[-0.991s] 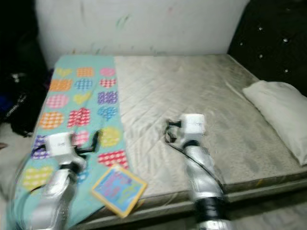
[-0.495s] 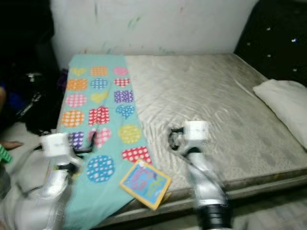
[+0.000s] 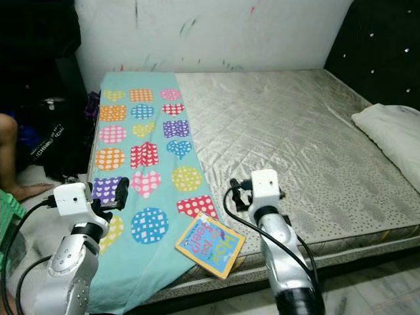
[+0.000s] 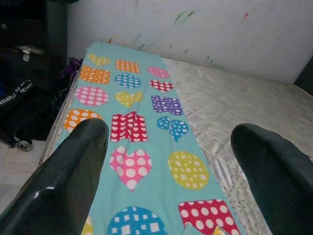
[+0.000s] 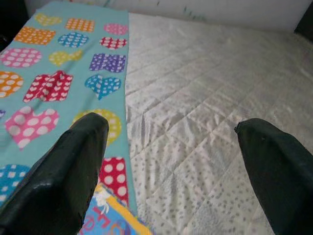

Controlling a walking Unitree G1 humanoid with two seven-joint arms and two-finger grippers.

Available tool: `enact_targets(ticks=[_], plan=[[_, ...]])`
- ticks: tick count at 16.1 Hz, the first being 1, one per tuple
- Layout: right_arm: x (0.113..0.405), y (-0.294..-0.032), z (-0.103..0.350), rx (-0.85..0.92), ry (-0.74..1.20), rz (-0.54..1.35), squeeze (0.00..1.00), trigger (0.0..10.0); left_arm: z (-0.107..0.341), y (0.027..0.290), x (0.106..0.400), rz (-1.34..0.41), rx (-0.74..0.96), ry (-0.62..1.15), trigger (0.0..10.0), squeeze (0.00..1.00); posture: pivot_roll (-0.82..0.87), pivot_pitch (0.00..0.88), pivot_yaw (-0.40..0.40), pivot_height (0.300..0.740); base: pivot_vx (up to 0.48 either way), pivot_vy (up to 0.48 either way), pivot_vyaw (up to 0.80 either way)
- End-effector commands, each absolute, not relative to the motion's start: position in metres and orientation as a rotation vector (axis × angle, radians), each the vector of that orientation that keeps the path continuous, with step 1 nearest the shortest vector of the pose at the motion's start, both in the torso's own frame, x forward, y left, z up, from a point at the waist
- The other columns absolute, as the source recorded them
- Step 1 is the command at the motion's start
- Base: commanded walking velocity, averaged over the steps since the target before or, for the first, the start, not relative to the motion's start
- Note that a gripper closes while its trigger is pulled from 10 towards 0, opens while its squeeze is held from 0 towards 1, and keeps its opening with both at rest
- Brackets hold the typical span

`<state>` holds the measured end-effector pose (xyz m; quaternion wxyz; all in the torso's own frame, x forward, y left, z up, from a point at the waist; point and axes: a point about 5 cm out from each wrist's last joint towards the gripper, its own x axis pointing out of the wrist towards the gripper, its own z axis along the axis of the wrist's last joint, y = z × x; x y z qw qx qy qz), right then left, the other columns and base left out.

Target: Clean up the room

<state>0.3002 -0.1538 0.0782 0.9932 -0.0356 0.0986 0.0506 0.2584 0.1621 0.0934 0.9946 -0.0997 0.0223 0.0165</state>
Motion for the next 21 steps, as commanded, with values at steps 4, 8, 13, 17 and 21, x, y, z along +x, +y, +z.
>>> enact_targets(ticks=[4, 8, 13, 17, 21], plan=[[0.29, -0.155, 0.08, -0.07, 0.202, 0.142, 0.0, 10.0, 0.088, 0.166, 0.257, 0.057, -0.197, 0.081, 10.0, 0.0, -0.09, 0.0, -0.057, 0.74, 0.0, 0.0, 0.0], [0.3, -0.155, 0.088, -0.041, 0.187, 0.112, 0.0, 10.0, 0.092, 0.16, 0.266, 0.026, -0.196, 0.071, 10.0, 0.0, -0.1, 0.0, -0.052, 0.74, 0.0, 0.0, 0.34], [0.296, -0.168, 0.073, -0.066, 0.274, 0.018, 0.0, 10.0, 0.09, 0.152, 0.267, 0.012, -0.211, 0.081, 10.0, 0.0, -0.11, 0.0, -0.053, 0.74, 0.0, 0.0, 0.0], [0.298, -0.167, 0.07, -0.1, 0.295, 0.014, 0.0, 10.0, 0.088, 0.158, 0.267, 0.021, -0.198, 0.089, 10.0, 0.0, -0.11, 0.0, -0.051, 0.74, 0.0, 0.0, 0.0], [0.298, -0.167, 0.07, -0.1, 0.295, 0.014, 0.0, 10.0, 0.088, 0.158, 0.267, 0.021, -0.198, 0.089, 10.0, 0.0, -0.11, 0.0, -0.051, 0.74, 0.0, 0.0, 0.0]])
